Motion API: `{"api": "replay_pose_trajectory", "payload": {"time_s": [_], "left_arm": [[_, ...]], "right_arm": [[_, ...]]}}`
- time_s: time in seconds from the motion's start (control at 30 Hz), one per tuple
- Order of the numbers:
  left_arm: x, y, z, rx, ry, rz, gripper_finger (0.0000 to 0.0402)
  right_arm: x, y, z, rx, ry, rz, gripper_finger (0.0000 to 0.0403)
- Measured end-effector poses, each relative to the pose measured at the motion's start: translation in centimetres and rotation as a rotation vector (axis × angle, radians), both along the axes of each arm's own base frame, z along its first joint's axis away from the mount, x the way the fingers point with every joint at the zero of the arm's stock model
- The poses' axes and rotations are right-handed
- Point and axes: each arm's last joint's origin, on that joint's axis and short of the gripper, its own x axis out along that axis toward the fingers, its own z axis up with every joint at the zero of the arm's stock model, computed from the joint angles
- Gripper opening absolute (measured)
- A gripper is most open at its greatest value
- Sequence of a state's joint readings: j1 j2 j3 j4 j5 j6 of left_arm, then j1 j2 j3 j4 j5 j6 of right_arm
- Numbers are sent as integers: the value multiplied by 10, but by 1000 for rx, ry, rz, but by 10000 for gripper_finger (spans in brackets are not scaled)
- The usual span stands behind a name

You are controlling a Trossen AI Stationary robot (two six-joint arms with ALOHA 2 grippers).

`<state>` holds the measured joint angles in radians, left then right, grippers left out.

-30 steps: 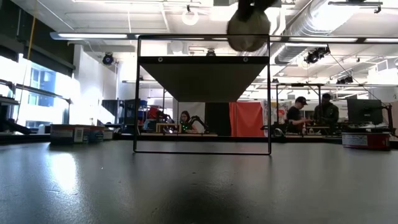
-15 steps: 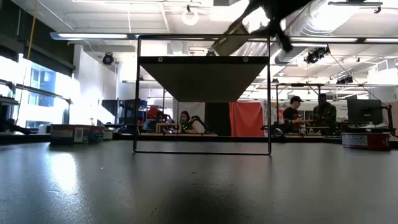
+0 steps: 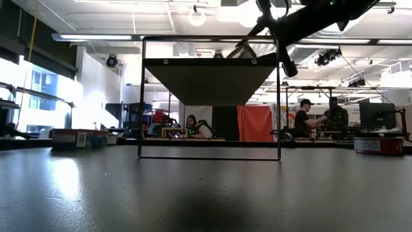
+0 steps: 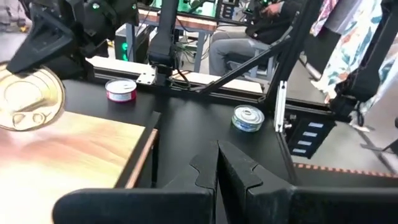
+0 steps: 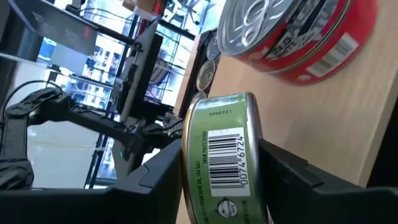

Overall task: Stack canned seafood by type on shelf
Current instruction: Put the green tuna can on the shelf

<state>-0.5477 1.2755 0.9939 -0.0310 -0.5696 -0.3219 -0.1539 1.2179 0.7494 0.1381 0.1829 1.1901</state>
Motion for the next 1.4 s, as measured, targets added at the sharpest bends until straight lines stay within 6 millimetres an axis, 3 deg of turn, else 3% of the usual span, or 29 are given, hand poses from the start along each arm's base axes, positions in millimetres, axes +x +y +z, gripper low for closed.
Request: {"api": "replay_pose_trajectory", "payload": {"time_s": [0.33, 0.53, 0.83, 0.93, 1.2, 1.4], "left_arm": [[1, 3, 0, 66, 6, -9, 0], [-3, 4, 0, 66, 30, -37, 0], [-12, 5, 0, 63, 82, -58, 0], [-16, 8, 2, 50, 94, -52, 0], [-40, 17, 16, -32, 105, -102, 0], [-70, 29, 32, -38, 77, -76, 0]], "right_arm": [[0, -15, -9, 99, 15, -105, 184], [10, -12, -20, 145, 40, -18, 184], [9, -14, -22, 73, 84, -36, 191], [9, -14, -22, 72, 85, -38, 220], [6, -15, -21, 36, 115, 38, 347], [-5, -24, -7, -19, 82, 30, 371]]}}
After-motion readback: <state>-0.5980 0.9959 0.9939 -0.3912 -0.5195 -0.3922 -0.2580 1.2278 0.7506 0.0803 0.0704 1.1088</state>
